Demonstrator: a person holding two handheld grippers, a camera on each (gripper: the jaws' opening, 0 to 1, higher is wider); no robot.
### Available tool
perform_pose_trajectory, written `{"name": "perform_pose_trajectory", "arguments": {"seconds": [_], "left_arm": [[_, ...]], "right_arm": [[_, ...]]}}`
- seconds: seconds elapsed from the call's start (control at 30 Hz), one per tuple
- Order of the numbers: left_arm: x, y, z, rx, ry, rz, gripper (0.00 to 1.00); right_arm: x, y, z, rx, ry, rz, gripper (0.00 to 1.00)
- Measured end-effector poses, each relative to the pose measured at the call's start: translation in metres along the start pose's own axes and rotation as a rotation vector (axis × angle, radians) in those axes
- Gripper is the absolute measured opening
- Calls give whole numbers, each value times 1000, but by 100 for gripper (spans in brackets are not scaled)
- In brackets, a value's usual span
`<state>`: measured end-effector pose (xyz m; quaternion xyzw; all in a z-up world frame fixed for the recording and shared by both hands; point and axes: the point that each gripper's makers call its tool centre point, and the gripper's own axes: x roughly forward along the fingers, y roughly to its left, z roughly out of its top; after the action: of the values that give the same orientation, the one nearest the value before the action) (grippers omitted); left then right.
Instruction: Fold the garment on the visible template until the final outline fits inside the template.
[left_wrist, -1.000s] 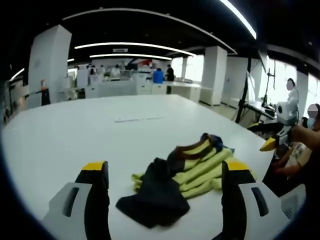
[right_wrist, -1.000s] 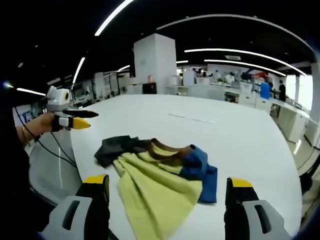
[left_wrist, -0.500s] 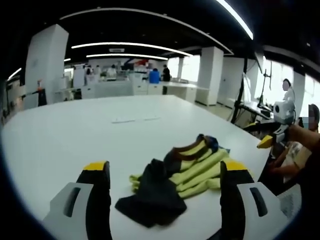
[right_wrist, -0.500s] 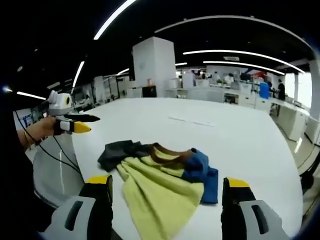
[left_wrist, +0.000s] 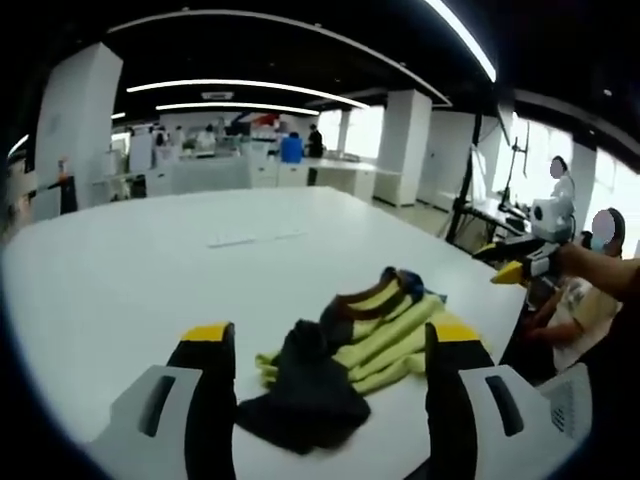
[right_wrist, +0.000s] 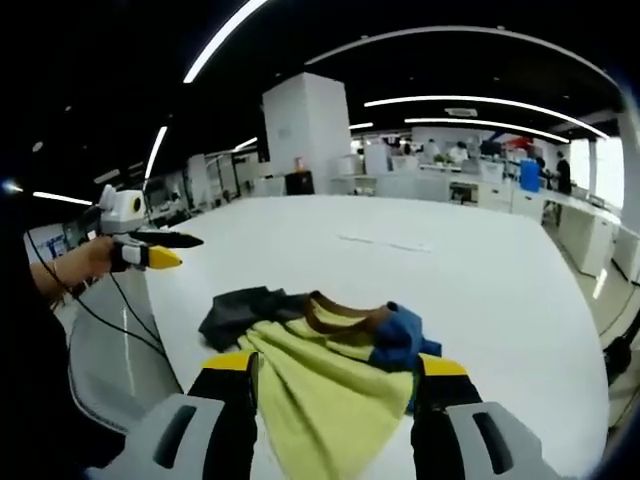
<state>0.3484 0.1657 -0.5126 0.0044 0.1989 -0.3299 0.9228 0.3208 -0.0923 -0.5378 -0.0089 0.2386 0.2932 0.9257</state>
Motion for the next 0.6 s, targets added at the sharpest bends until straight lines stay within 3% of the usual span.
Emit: {"name": "perform_pose_trajectory", "arguments": {"seconds": [0.17, 0.43, 0.6], "left_arm": [[10, 0, -4, 11, 28, -47, 65], [29, -5, -1, 14, 10, -95, 51], [49, -4, -11, 37, 50, -97, 48]], "right_arm": [[8, -10, 4, 3, -1, 5, 47], [22, -28, 4, -6, 9, -3, 38], [32, -42, 5, 22, -3, 15, 32]]}}
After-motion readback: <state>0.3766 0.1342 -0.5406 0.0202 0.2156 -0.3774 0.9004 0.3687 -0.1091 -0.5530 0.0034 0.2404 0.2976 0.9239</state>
